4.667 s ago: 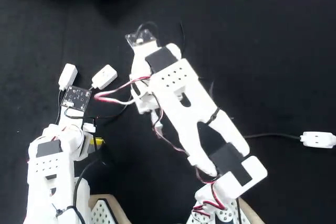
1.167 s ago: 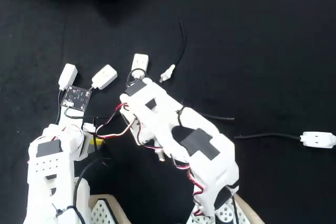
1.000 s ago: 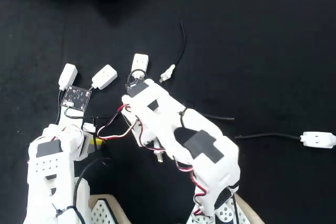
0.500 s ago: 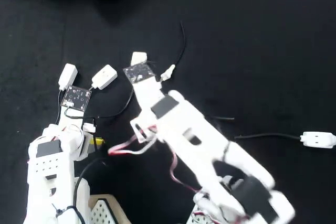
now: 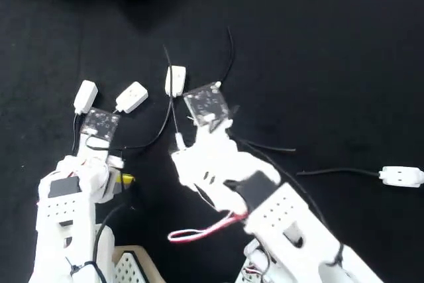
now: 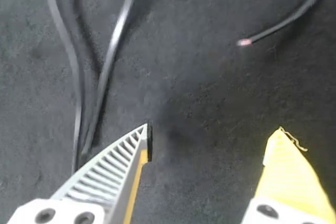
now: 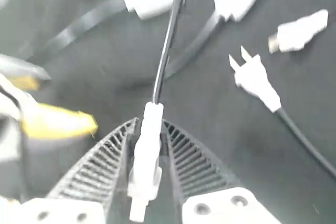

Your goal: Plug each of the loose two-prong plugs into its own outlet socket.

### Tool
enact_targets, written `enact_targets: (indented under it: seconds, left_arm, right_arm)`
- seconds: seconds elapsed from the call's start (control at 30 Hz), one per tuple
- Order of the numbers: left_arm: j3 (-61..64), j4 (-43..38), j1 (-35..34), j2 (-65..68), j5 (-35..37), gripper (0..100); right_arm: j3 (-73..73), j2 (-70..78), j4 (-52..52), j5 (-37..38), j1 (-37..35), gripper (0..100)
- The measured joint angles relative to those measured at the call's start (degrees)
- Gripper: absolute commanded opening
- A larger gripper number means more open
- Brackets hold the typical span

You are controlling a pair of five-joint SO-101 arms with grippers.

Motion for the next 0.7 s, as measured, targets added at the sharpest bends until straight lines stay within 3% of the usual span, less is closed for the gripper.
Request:
enact_targets:
  seconds: [0.3,0.53,0.7]
  left_arm:
    - [3.5,0.3,10.5,-14.9,5.3,35]
    - [5.7,13.1,20.7,-43.9,12.7,35]
    - [0.8,15.8,29.3,-43.6,17.4,35]
  right_arm:
    - [19.8,-17.9,-31.0,-5.2,2.5,1.1]
    - [28.2,-31.6,-34.9,-14.2,5.9,1.1]
    - [31.5,-37.2,-34.8,-15.9,6.0,1.1]
